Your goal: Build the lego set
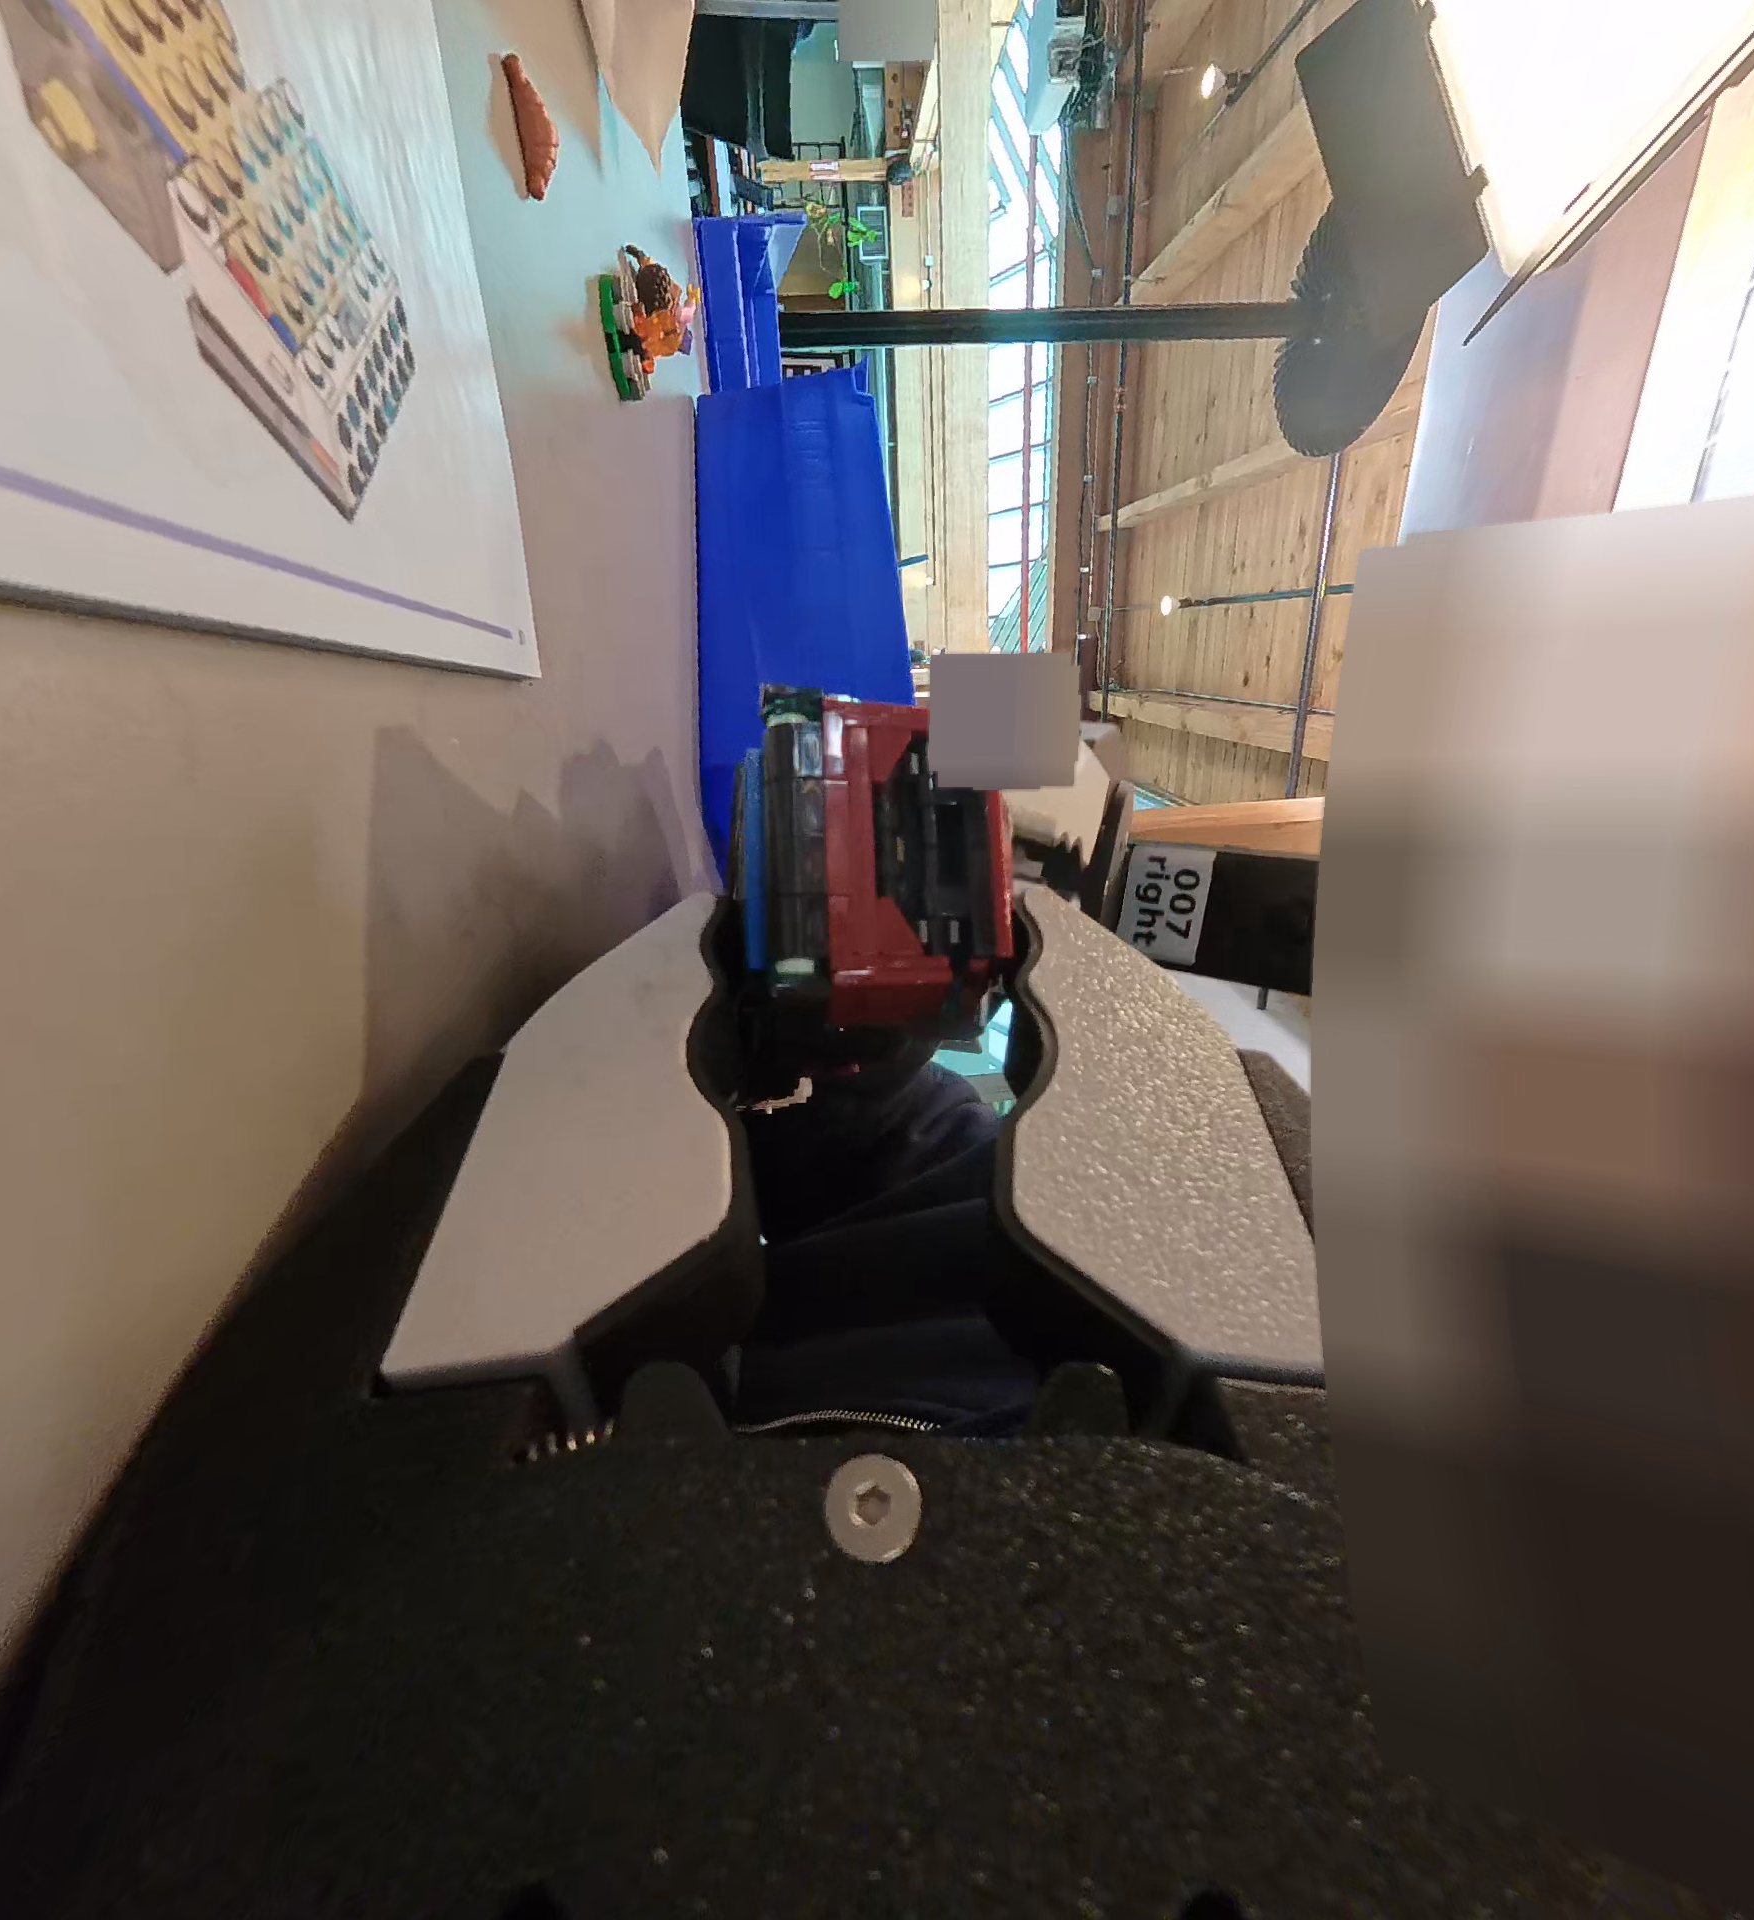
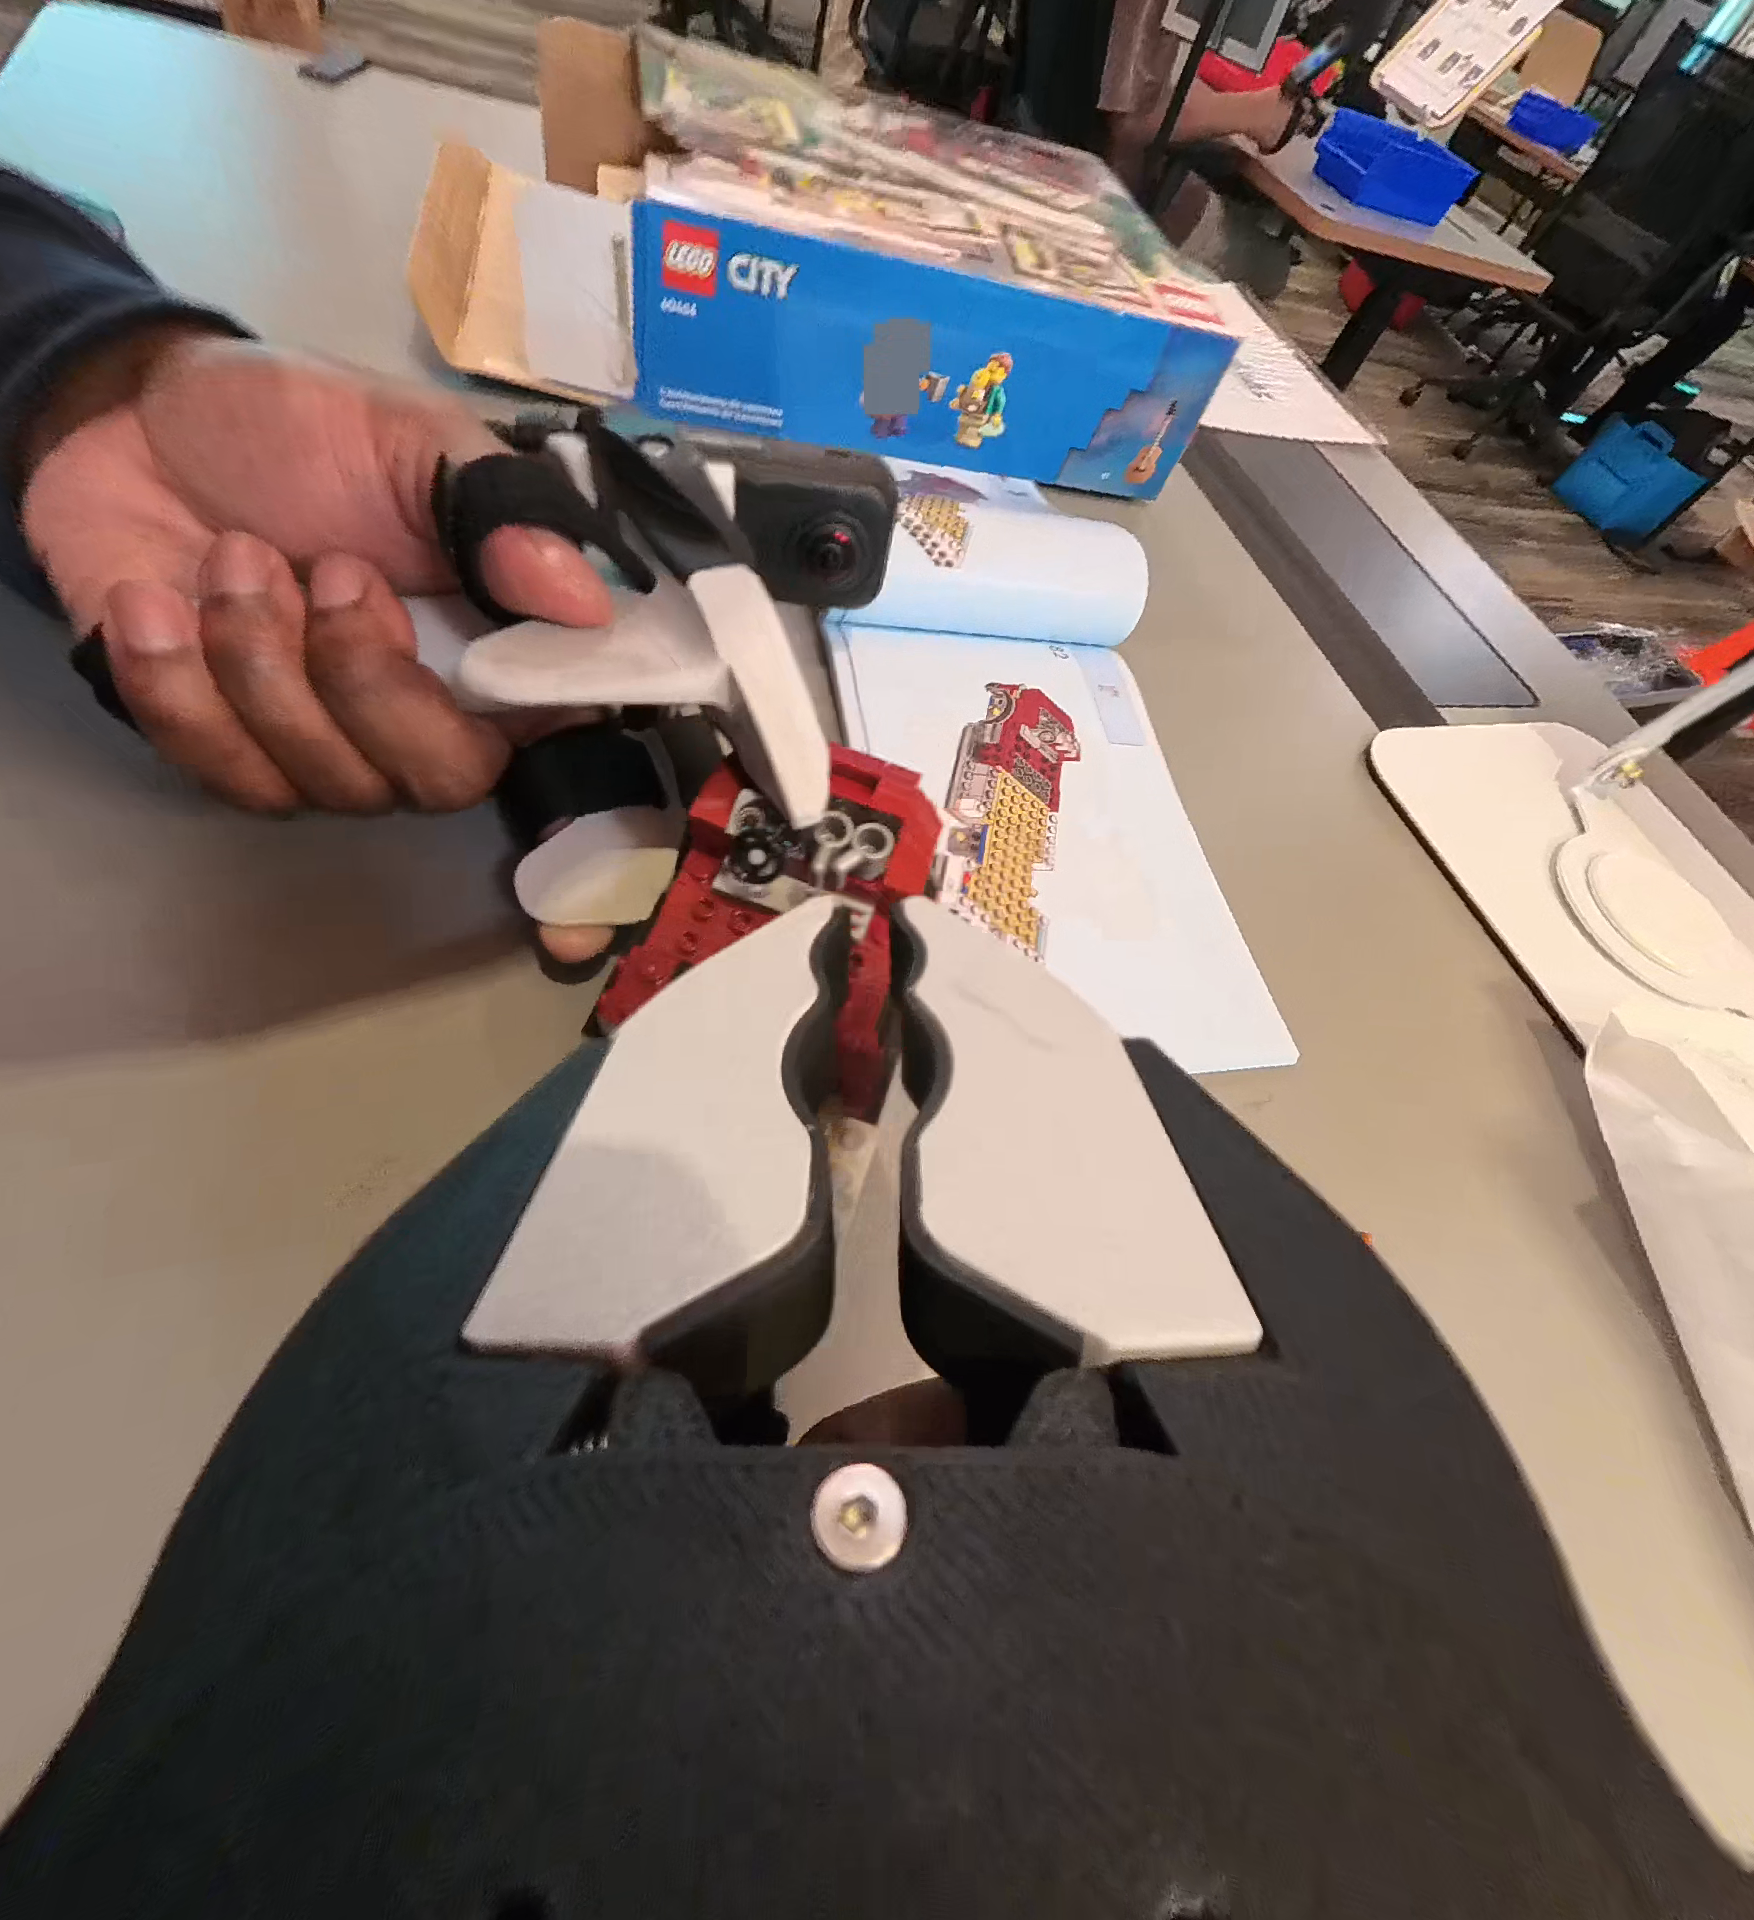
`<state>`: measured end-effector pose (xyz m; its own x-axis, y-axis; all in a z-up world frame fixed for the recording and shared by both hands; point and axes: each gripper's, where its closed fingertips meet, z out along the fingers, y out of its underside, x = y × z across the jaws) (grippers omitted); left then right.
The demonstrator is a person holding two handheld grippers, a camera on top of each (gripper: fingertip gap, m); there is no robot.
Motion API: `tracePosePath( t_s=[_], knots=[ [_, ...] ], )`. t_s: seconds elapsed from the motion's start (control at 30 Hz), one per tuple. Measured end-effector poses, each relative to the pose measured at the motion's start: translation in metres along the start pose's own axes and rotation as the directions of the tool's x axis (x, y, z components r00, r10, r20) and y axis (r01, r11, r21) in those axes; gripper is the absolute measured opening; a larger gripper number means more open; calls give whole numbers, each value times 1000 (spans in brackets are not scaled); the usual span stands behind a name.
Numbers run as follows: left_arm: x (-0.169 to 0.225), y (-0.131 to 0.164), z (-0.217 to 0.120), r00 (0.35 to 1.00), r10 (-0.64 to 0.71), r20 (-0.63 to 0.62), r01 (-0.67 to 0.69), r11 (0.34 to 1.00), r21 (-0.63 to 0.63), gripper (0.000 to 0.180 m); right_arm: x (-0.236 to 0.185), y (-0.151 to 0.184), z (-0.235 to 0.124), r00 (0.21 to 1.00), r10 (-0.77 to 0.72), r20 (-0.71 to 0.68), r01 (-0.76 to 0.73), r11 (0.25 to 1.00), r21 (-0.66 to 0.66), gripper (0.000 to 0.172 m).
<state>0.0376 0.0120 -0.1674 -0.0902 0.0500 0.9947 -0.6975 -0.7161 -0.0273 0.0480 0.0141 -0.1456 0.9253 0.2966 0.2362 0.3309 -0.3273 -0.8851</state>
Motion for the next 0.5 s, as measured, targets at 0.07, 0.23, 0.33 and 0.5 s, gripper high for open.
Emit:
tracePosePath(
  t_s=[0.07, 0.23, 0.33, 0.5],
  knots=[
    [0, 1, 0, 1000, 8, 0, -8, 1000, -13, 49, 2, -2, -1, 999, 45, 10, -45, 999, 24, 7],
    [0, 3, 1, 1000, 26, 8, -26, 999, -31, 48, -1, -6, -1, 991, 124, 58, -128, 990, 64, 7],
    [0, 4, 2, 999, 31, 9, -30, 999, -41, 49, -3, -7, 0, 988, 135, 70, -140, 988, 66, 7],
    [-2, 8, 4, 998, 58, 32, -56, 996, -62, 49, -7, -6, 1, 986, 142, 89, -147, 988, 55, 6]
  ],
)
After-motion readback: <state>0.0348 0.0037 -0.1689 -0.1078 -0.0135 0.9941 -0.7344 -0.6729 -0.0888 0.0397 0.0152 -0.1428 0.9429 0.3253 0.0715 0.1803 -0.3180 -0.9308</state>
